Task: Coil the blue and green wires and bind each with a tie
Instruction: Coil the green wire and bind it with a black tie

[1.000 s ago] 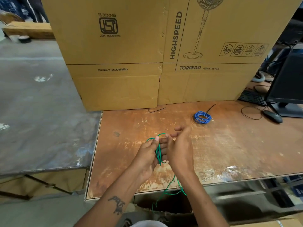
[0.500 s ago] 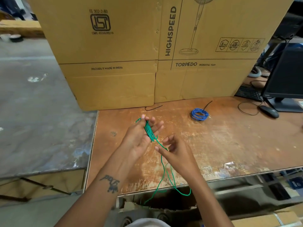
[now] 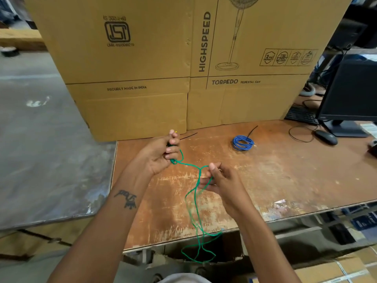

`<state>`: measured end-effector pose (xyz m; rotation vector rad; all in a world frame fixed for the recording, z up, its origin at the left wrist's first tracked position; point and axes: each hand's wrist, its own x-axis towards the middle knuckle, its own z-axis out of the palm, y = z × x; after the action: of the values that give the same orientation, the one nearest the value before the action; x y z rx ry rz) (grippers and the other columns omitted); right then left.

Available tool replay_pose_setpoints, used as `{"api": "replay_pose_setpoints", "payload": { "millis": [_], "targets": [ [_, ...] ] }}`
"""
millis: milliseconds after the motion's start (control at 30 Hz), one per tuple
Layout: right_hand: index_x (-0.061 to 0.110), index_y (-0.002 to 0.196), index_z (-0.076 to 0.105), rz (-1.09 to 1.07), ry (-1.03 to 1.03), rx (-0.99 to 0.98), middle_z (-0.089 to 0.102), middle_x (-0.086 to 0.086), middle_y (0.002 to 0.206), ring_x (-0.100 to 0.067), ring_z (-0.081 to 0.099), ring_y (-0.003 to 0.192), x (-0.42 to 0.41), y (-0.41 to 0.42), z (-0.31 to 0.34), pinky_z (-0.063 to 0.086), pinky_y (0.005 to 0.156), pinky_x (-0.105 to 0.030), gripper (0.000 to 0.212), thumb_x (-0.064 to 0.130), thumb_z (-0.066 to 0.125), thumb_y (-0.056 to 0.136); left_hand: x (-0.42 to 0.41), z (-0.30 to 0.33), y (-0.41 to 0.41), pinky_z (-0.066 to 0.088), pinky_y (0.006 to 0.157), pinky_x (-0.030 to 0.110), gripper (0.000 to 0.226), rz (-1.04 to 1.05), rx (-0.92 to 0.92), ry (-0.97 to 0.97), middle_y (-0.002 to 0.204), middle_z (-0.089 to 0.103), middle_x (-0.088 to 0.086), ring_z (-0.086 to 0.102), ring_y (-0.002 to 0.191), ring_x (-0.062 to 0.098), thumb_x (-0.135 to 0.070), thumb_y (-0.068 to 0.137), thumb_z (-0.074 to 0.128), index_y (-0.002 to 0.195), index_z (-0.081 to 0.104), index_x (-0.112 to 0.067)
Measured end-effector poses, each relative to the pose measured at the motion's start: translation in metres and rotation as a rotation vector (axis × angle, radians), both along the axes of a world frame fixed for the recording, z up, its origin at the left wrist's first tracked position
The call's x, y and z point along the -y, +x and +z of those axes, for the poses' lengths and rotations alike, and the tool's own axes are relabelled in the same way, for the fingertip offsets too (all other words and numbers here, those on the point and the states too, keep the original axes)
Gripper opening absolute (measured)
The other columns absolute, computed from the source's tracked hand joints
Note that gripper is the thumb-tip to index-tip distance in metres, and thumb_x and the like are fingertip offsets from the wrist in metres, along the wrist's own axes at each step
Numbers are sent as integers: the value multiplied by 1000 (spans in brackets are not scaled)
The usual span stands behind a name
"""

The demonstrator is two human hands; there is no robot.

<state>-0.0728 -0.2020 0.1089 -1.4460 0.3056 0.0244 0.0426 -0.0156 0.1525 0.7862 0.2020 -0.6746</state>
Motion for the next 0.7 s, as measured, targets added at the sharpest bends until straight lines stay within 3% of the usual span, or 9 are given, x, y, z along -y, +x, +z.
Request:
{"api": "replay_pose_setpoints", "payload": {
  "millis": [33,100,200,300,367,467,567,700],
  "targets": [
    [4,96,59,-14,152,-42,57,-1,73,-12,60,58,-5,2,2,64,70,-40,20,19,55,109,-1,0,0,18,30,15,32,-31,2,21,54,40,-9,30,32,2,-24,111,34,82,46,-20],
    [6,91,62,-39,232,-123,53,1,68,-7,48,49,-11,4,5,60,66,-34,23,17,54,109,-1,-3,-2,17,28,14,32,-55,14,69,53,39,-9,29,31,1,-23,111,33,82,46,-19],
    [11,89,62,-83,199,-193,47,2,66,-4,38,40,-11,6,7,52,56,-27,23,21,56,109,-8,-11,-6,17,26,14,31,-40,56,174,52,39,-8,27,31,1,-24,111,34,83,44,-18],
    [15,88,60,-216,-21,-166,42,2,68,-5,39,48,1,2,4,46,56,-25,25,25,55,110,-31,-21,-2,16,25,13,32,3,96,261,49,38,-8,25,29,1,-25,112,32,83,43,-17],
    [14,86,59,-327,34,-109,35,1,66,-4,34,45,15,-6,2,39,44,-20,27,23,54,110,-54,-28,6,17,24,14,33,28,121,290,48,38,-9,25,29,1,-25,113,30,83,42,-18],
    [15,85,59,-433,52,-78,29,3,64,1,21,36,36,-21,-1,19,32,-14,27,23,53,110,-82,-37,12,18,24,15,34,55,113,247,48,38,-10,27,28,1,-27,112,26,83,41,-20],
    [16,87,58,-518,145,-46,24,9,56,0,17,35,40,-37,-4,14,33,-15,25,21,51,111,-92,-41,7,17,23,15,35,79,109,198,45,39,-10,29,26,2,-27,112,24,82,40,-21],
    [11,102,64,-298,309,-77,21,13,49,-2,16,36,16,-45,-3,15,34,-18,23,16,43,110,-64,-34,-18,18,26,15,35,99,90,51,48,38,-10,29,29,2,-23,112,29,81,43,-20]
  ]
}}
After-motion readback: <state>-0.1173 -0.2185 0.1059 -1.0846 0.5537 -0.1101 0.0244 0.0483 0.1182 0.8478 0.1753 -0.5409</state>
